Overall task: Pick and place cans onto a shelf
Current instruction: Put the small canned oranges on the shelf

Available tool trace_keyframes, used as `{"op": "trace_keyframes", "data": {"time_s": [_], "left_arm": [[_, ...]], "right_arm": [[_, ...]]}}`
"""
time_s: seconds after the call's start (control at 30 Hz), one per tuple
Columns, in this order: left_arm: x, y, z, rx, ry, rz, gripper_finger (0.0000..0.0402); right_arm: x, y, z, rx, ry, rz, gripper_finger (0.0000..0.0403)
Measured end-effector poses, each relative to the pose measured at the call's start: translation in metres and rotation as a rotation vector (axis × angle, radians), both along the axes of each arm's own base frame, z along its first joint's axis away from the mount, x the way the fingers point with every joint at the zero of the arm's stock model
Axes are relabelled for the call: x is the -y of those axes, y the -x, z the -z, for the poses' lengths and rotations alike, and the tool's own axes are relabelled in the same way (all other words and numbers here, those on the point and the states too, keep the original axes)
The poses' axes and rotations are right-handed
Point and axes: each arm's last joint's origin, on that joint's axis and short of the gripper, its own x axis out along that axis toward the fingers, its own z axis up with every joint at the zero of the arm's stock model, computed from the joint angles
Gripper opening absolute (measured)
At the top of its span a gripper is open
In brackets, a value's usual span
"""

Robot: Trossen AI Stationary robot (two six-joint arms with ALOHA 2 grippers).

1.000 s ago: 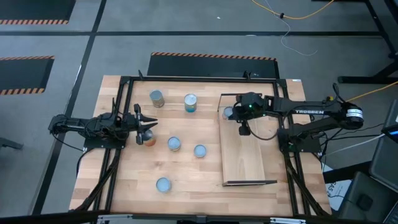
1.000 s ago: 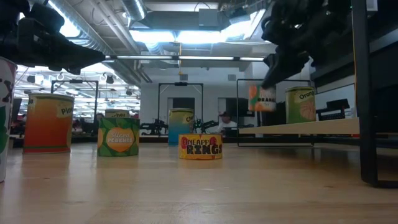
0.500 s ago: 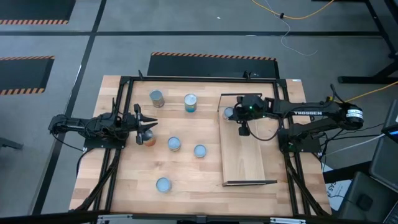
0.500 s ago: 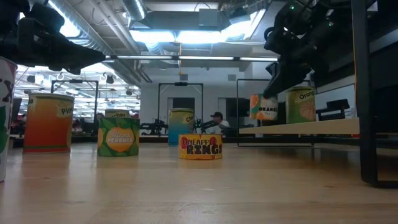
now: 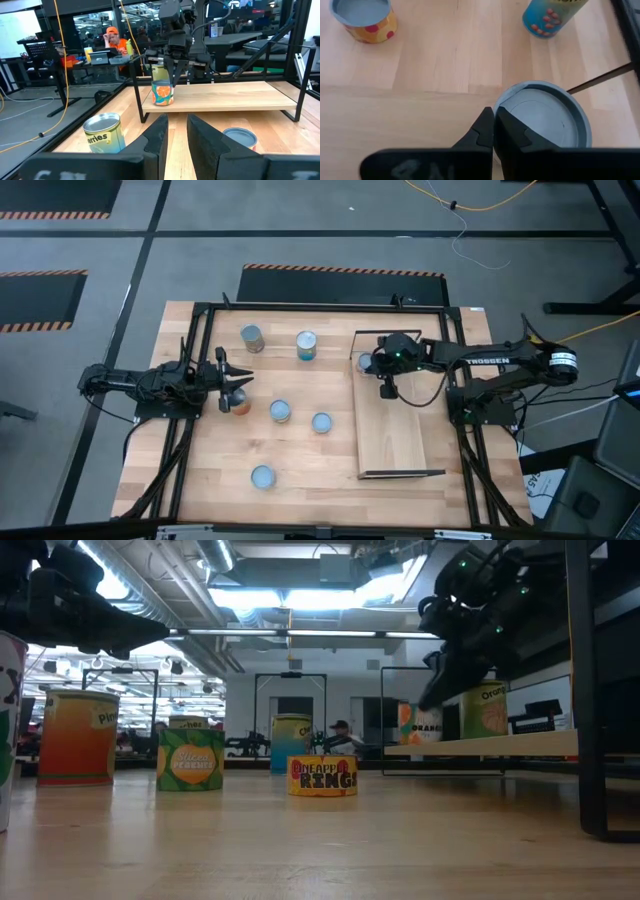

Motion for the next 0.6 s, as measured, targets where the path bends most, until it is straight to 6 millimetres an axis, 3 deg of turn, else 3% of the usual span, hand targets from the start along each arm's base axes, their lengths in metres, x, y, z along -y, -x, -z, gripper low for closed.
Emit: {"op": "trace_keyframes", "data": {"time_s": [0.6], "left_arm": [[0.0,0.0,0.0001,0.0,0.0,0.0,0.0064]], "right_arm": [[0.0007,0.0002,0.0006,-0.011,0.002,0.043,0.0009]]}}
